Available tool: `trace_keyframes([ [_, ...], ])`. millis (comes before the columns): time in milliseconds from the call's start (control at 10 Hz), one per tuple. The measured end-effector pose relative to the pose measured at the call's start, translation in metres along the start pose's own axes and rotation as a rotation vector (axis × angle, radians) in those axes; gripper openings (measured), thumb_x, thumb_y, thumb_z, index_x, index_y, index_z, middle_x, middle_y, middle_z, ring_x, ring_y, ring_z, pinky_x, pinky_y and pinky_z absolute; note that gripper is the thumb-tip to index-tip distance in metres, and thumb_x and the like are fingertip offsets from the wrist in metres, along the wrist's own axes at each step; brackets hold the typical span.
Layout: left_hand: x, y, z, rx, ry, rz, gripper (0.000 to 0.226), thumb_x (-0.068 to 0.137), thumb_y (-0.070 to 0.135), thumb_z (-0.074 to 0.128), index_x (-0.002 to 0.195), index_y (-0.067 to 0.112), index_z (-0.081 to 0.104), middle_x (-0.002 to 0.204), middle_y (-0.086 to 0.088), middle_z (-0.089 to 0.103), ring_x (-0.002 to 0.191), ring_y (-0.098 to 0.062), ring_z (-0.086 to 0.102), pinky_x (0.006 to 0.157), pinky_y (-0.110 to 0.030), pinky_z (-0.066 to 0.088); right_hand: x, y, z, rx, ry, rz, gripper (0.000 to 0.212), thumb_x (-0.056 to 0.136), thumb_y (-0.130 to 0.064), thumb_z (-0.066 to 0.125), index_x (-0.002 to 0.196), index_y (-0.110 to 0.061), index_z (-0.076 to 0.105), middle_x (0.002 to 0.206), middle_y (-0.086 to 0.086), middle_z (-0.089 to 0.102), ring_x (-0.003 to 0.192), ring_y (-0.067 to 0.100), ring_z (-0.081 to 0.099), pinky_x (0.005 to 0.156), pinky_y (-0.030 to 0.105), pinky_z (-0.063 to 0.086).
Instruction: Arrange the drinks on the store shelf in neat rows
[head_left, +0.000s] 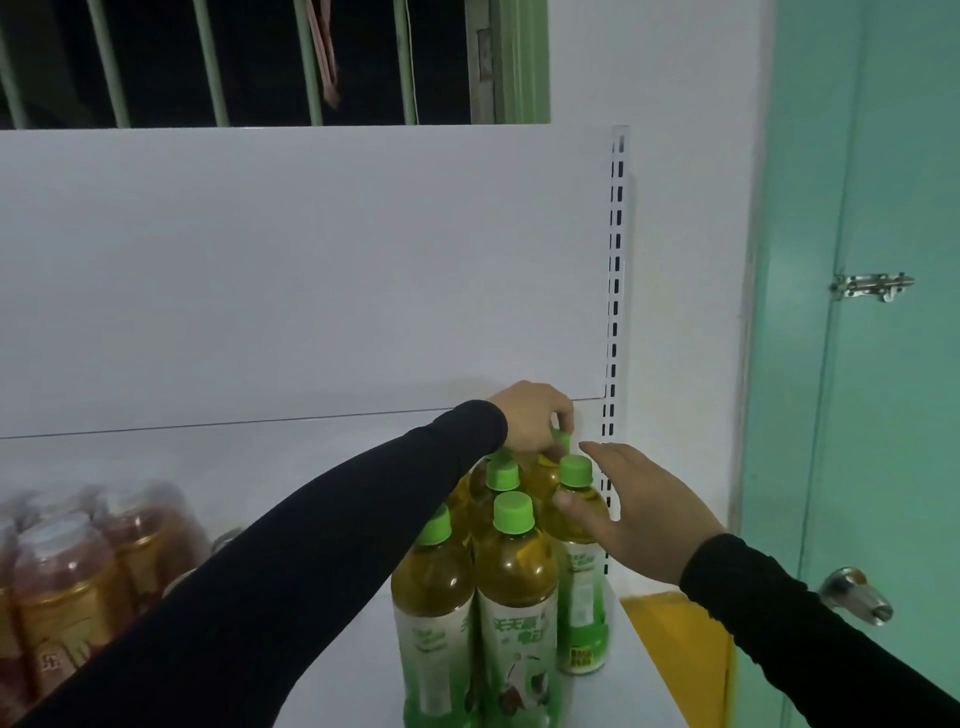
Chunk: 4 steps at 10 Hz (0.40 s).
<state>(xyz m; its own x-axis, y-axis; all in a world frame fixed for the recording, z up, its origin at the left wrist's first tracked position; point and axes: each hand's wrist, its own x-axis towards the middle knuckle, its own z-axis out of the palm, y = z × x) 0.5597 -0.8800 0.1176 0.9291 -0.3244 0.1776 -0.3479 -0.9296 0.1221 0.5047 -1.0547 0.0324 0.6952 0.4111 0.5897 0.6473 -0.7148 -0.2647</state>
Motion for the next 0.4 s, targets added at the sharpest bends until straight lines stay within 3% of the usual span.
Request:
trace_keyframes([
  [200,0.002,-0.003,0.003,0.029,0.005,-0.026,0.032,0.086,0.029,0.076,0.115,0.02,0.068,0.118,-0.001,0.059,0.104,-0.023,0.058,0.087,-0.033,0.05,-0.003,-0.002,-0.001,-0.002,0.03,0.007,0.116,0.07,-0.094,0.006,0.142,-0.014,0.048,0.136,0.001,0.057,0.123,0.017,0.054,0.099,0.028,0.045],
  [300,0.0,-0.002,0.002,0.127,-0.068,-0.008,0.044,0.094,0.034,0.067,0.135,0.02,0.06,0.135,-0.005,0.057,0.117,-0.026,0.055,0.098,-0.036,0.047,-0.005,-0.003,-0.002,-0.002,0.032,0.005,0.11,0.073,-0.092,0.013,0.141,-0.013,0.049,0.136,0.002,0.057,0.122,0.017,0.054,0.098,0.027,0.044],
  [400,-0.014,0.006,-0.007,0.185,-0.075,0.005,0.049,0.101,0.038,0.055,0.146,0.019,0.049,0.144,-0.007,0.053,0.126,-0.026,0.051,0.104,-0.035,0.042,-0.008,-0.003,-0.004,-0.001,0.068,0.011,0.091,0.081,-0.078,0.028,0.139,-0.013,0.051,0.134,0.002,0.058,0.121,0.018,0.056,0.097,0.027,0.045],
])
